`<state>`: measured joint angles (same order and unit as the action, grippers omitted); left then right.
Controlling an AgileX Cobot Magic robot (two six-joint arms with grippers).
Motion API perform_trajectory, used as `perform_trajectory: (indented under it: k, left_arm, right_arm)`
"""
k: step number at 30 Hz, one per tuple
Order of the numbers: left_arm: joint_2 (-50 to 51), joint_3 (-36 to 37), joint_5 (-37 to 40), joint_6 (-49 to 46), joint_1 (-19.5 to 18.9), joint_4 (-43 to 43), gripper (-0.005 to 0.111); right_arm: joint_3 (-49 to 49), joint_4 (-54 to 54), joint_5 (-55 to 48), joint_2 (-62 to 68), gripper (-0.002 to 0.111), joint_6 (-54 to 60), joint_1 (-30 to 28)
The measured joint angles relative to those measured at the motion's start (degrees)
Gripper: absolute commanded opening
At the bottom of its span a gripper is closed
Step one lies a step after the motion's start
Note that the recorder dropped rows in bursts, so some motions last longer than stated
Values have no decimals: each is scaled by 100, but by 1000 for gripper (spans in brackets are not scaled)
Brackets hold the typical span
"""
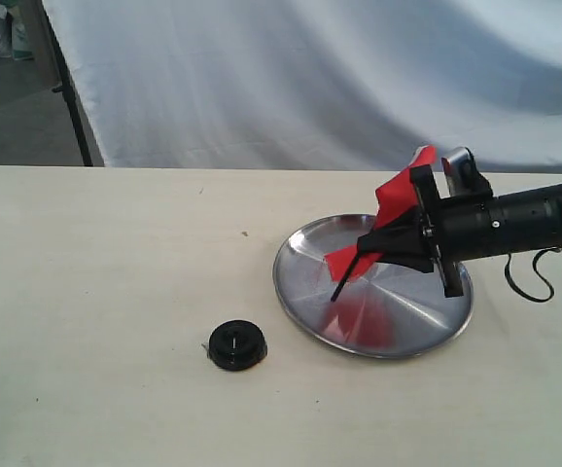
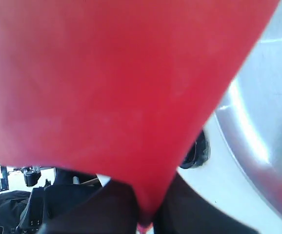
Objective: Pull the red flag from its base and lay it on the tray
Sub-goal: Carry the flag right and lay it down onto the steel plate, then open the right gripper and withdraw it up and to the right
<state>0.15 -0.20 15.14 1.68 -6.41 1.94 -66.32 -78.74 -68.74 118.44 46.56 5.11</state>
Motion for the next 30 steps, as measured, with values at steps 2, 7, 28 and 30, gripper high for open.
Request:
perform_trajectory:
  k: [2,7,28,30]
  left_arm:
    - [0,0,0,0,0,0,0]
    - [0,0,0,0,0,0,0]
    - [0,0,0,0,0,0,0]
    - [0,0,0,0,0,0,0]
  right_arm:
    - [-157,0,9,149,0,-11,-1]
    - [-384,-14,466,384,0,-123,-1]
    - [-398,377,692,1030,64,-622,61]
    - [-398,468,692,1020,64,-709,61]
